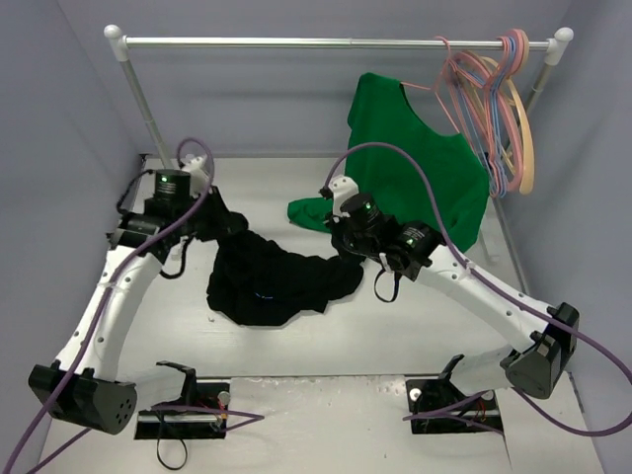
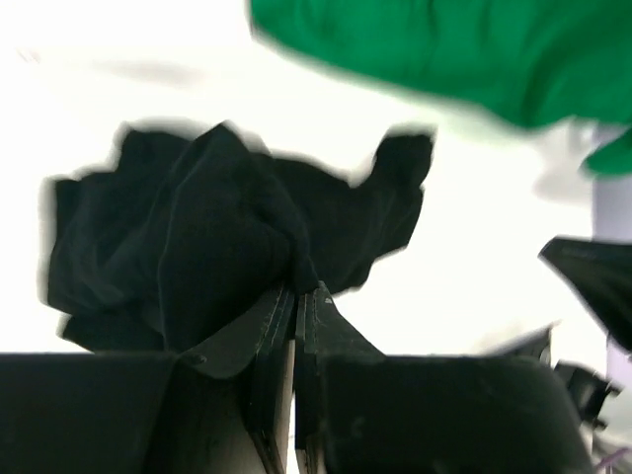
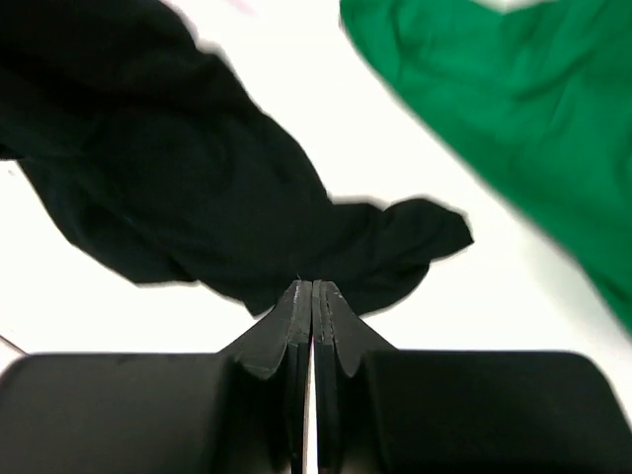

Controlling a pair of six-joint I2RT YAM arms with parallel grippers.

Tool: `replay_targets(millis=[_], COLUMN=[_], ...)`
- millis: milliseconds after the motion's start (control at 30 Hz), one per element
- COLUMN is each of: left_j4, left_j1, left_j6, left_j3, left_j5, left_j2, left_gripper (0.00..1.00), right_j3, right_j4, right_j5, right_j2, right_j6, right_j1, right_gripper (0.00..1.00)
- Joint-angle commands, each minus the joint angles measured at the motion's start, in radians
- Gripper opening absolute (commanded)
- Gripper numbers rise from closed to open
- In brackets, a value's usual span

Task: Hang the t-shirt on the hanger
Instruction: Move the tshirt to the center of the board

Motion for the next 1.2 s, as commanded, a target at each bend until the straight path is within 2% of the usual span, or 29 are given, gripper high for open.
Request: replay_targets(millis=[0, 33, 67, 100, 133, 167, 200, 300, 433, 700, 867, 933, 967, 1033, 1067, 1167], left_j4=[0.147, 0.177, 0.190, 0.194, 0.204, 0.208, 0.211, 0.205, 0.182, 0.110, 0.096, 0.090, 0.089, 0.079, 0.078, 0.063], left_j1=[-0.047, -0.048, -0.048, -0.048, -0.048, -0.048, -0.047, -0.047, -0.038, 0.027, 0.067, 0.077, 0.080, 0.093, 0.099, 0.140], left_j6=[-0.055, -0.065, -0.071, -0.080, -0.080, -0.078, -0.075, -0.075, -0.083, -0.077, -0.075, -0.074, -0.071, -0.066, -0.063, -0.039], left_j3=[-0.099, -0.174, -0.208, -0.239, -0.283, -0.299, -0.311, -0.328, -0.328, -0.287, -0.272, -0.264, -0.261, -0.244, -0.235, -0.151], left_j5=[-0.012, -0.024, -0.041, -0.062, -0.075, -0.089, -0.099, -0.138, -0.185, -0.228, -0.205, -0.205, -0.201, -0.195, -0.192, -0.181], left_j2=[-0.051, -0.048, -0.047, -0.042, -0.030, -0.024, -0.016, 0.011, 0.025, 0.033, 0.033, 0.030, 0.031, 0.030, 0.030, 0.042], left_gripper=[0.00, 0.00, 0.00, 0.00, 0.00, 0.00, 0.00, 0.00, 0.00, 0.00, 0.00, 0.00, 0.00, 0.00, 0.00, 0.00], right_j3=[-0.047, -0.060, -0.072, -0.110, -0.130, -0.152, -0.173, -0.230, -0.174, -0.131, -0.091, -0.075, -0.068, -0.049, -0.043, 0.003], right_j4=[0.049, 0.057, 0.066, 0.084, 0.125, 0.152, 0.181, 0.276, 0.288, 0.339, 0.360, 0.371, 0.370, 0.371, 0.371, 0.351], right_j5=[0.024, -0.006, -0.038, -0.072, -0.121, -0.187, -0.218, -0.293, -0.362, -0.416, -0.388, -0.358, -0.350, -0.332, -0.304, -0.249], right_j2=[-0.051, -0.048, -0.042, -0.039, -0.037, -0.034, -0.028, 0.015, 0.150, 0.322, 0.409, 0.420, 0.420, 0.409, 0.387, 0.312], right_j6=[0.046, 0.040, 0.032, 0.021, 0.003, -0.003, -0.014, -0.066, -0.134, -0.236, -0.238, -0.232, -0.230, -0.230, -0.230, -0.246], right_j1=[0.005, 0.005, 0.005, 0.003, 0.005, 0.005, 0.005, 0.005, 0.005, 0.005, 0.011, 0.012, 0.014, 0.014, 0.014, 0.014], right_gripper=[0.00, 0.01, 0.06, 0.20, 0.24, 0.28, 0.35, 0.48, 0.57, 0.60, 0.55, 0.38, 0.20, 0.03, 0.00, 0.00])
